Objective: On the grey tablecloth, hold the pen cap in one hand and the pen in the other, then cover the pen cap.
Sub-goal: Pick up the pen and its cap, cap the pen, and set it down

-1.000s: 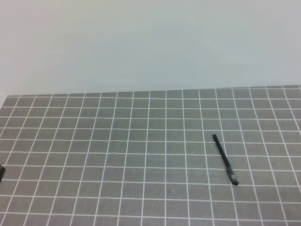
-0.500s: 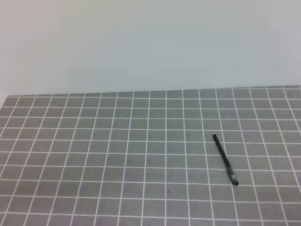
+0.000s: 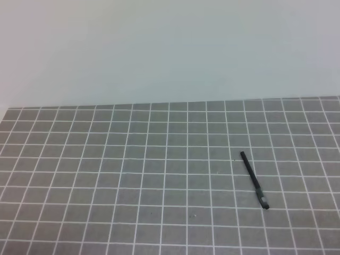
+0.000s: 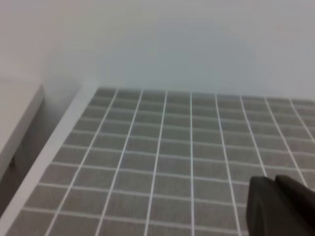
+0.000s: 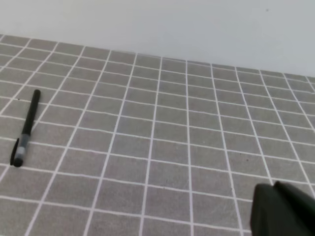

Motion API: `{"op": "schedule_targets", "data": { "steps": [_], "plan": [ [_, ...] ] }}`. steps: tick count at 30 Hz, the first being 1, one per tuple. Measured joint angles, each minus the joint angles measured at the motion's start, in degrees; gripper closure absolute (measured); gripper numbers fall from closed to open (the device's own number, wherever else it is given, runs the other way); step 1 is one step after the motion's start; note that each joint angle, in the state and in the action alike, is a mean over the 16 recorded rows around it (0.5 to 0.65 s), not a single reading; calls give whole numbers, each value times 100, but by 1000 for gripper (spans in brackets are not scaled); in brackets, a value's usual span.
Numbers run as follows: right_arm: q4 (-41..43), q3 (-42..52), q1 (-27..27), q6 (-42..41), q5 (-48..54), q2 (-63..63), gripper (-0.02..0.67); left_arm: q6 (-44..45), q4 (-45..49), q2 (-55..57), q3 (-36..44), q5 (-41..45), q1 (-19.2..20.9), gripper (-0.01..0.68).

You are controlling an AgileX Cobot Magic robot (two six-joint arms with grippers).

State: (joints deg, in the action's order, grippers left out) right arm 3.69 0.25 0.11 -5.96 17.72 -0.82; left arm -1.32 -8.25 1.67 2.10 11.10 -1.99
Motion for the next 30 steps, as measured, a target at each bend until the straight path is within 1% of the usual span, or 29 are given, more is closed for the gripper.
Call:
{"op": "schedule_targets", "data": {
  "steps": [10, 17, 30],
  "plan": [
    [0, 0, 0, 0, 0, 0, 650, 384, 22, -242, 43, 575, -6, 675],
    [0, 0, 0, 0, 0, 2, 650, 608, -10, -322, 43, 594, -9, 675],
    [0, 0, 0, 0, 0, 8, 650, 622, -58, -332, 43, 602, -8, 675]
  ]
}}
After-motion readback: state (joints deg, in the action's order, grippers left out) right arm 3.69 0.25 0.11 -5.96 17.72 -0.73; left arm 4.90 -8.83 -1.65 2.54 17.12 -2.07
